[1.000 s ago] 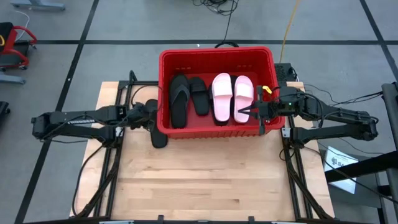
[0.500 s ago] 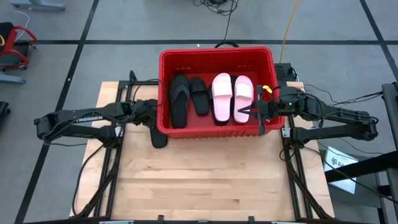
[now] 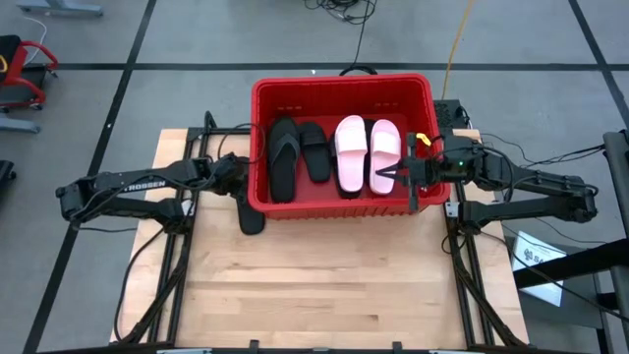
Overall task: Pick and place slides into bin
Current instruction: Stack the black flip flop on top of the black slide in the red bin
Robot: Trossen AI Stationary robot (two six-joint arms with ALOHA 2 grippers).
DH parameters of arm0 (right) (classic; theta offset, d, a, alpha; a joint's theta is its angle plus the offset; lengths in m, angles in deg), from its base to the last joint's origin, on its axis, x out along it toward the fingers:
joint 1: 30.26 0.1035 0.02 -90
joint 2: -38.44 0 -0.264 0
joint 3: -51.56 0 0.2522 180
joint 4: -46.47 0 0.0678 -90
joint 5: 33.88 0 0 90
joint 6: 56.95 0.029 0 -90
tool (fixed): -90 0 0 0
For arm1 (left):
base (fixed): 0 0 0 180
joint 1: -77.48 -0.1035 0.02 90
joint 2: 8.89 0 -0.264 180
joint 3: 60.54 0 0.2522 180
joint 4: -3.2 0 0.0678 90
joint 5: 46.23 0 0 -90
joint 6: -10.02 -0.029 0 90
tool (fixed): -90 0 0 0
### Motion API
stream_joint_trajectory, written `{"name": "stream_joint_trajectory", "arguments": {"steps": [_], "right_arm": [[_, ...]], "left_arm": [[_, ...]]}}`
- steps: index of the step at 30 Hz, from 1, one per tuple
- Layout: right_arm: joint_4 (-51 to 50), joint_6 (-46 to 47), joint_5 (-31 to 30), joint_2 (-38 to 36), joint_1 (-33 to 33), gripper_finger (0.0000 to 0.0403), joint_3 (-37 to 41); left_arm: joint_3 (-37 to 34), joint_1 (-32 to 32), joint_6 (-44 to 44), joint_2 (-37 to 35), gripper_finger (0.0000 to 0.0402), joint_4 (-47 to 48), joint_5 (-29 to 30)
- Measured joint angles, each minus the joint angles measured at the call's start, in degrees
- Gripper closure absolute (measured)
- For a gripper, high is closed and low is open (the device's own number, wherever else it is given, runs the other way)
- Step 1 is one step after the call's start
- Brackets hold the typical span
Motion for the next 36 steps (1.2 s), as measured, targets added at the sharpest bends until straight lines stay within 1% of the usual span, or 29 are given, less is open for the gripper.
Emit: {"name": "stream_joint_trajectory", "arguments": {"steps": [8,22,23,25,29,30,36], "right_arm": [[-0.02,-0.02,0.0,0.02,-1.71,0.0403,0.0],[-0.02,0.33,0.0,0.02,-2.64,0.0403,0.0],[-0.02,0.33,0.0,0.02,-2.62,0.0403,0.0],[-0.02,0.35,0.0,0.02,-2.64,0.0403,0.0],[-0.02,0.35,0.0,0.02,-2.64,0.0403,0.01],[-0.02,0.35,0.0,0.02,-2.63,0.0403,0.01],[0.0,0.35,0.0,0.02,-2.64,0.0403,0.0]], "left_arm": [[0.0,0.02,-2.38,2.98,0.0282,0.12,2.53],[0.0,0.04,-5.36,4.13,0.0284,0.28,13.57],[0.0,0.04,-5.46,4.37,0.0289,0.29,13.85],[0.0,0.04,-6.24,4.95,0.0313,0.33,14.01],[0.13,0.05,-8.11,6.81,0.0385,-0.13,13.79],[0.15,0.12,-8.09,7.06,0.0391,-0.3,13.78],[0.22,0.04,-8.34,6.76,0.0398,-1.64,13.95]]}}
